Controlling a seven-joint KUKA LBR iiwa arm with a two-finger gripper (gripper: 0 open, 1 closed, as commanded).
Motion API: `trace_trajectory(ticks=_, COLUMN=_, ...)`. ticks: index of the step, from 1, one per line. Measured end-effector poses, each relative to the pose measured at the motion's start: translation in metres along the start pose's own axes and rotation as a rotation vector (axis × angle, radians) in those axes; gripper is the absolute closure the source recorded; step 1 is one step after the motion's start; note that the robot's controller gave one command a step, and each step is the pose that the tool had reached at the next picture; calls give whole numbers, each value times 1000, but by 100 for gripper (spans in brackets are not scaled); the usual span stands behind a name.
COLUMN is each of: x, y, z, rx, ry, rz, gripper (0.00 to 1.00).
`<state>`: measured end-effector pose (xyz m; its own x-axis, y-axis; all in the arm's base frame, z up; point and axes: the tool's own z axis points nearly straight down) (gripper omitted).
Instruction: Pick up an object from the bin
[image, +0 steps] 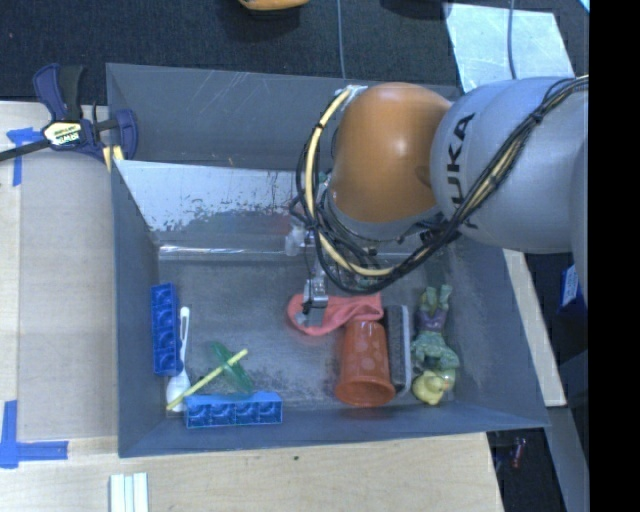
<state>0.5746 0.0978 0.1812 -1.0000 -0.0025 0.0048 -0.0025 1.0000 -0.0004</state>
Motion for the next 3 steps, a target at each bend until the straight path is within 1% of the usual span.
trace_trajectory(ticks=1, x=-1, y=-1, z=-5, rx=-1, ry=-8, rz=3, gripper=0)
trace_trajectory(ticks=2, x=31, y=-69, z=12, rx=0, ry=-5, rz=63, gripper=0)
trace_trajectory(ticks=3, x=19, y=-87, z=39, rx=-5, ry=-13, rz=88, gripper=0)
